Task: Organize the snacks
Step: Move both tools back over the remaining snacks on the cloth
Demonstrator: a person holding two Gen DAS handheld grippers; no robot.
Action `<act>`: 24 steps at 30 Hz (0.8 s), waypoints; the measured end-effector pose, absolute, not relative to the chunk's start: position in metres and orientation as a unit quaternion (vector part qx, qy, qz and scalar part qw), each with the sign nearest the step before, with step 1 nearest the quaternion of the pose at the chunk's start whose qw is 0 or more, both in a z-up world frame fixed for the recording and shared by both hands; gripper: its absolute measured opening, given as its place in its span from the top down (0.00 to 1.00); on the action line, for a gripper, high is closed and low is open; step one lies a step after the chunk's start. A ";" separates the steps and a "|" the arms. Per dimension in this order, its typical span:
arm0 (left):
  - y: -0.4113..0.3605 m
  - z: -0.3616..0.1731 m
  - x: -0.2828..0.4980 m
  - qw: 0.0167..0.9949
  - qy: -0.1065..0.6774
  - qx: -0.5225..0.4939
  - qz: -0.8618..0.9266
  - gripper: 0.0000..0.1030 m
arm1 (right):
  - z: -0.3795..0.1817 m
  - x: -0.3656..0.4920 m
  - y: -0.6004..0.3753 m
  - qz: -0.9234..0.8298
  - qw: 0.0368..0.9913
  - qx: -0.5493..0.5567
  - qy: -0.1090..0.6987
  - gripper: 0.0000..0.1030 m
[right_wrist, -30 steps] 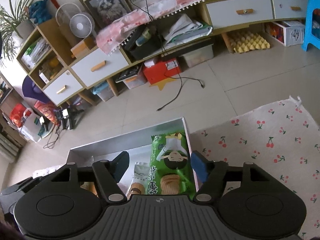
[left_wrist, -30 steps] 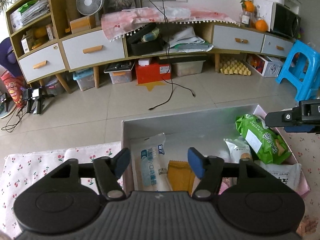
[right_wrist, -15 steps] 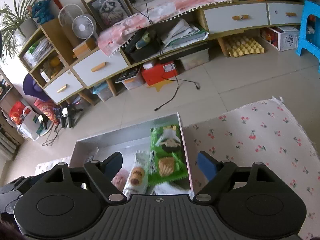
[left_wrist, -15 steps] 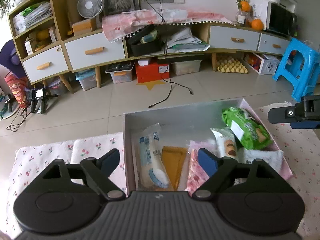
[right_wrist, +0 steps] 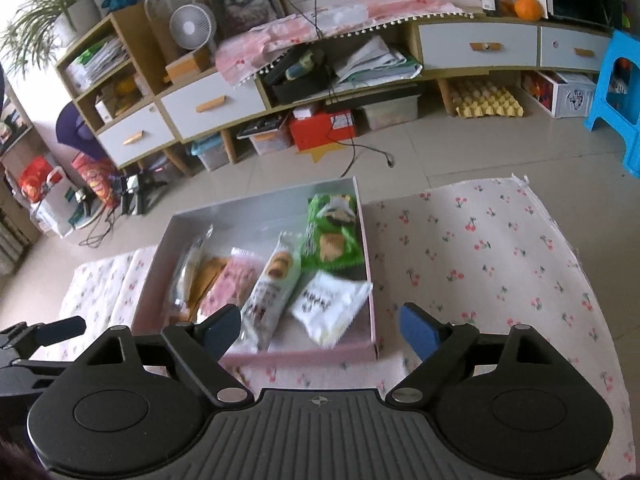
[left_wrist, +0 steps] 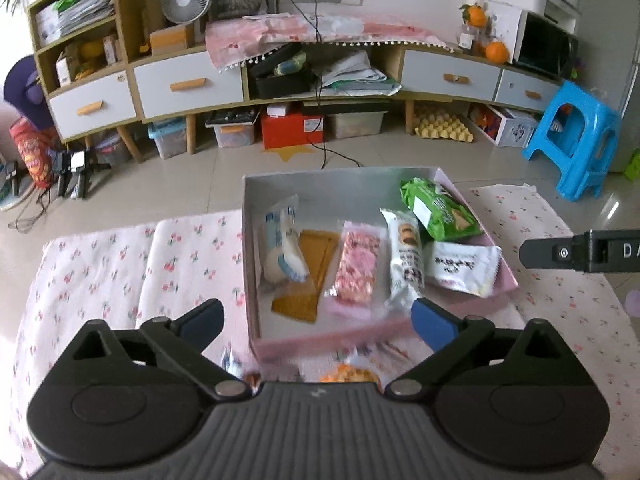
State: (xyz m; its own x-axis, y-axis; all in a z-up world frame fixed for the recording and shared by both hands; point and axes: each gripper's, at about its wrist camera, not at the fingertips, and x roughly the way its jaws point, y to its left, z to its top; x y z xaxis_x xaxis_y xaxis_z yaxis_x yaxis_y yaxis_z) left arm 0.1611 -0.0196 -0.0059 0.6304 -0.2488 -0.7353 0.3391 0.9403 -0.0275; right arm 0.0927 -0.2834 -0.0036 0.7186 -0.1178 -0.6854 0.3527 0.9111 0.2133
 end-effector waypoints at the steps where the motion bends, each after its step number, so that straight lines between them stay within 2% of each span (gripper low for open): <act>1: -0.017 -0.006 0.158 0.900 0.401 0.050 -0.164 0.01 | -0.003 0.088 -0.281 -0.128 0.912 0.164 0.353 0.14; 5: -0.006 -0.010 0.140 0.896 0.412 0.036 -0.160 0.01 | -0.007 0.074 -0.271 -0.134 0.911 0.148 0.360 0.08; 19: 0.033 -0.018 0.104 0.898 0.422 0.003 -0.122 0.01 | -0.029 0.046 -0.246 -0.146 0.893 0.147 0.400 0.08; 24: 0.052 -0.028 0.101 0.897 0.431 -0.018 -0.097 0.01 | -0.045 0.045 -0.236 -0.136 0.884 0.107 0.434 0.08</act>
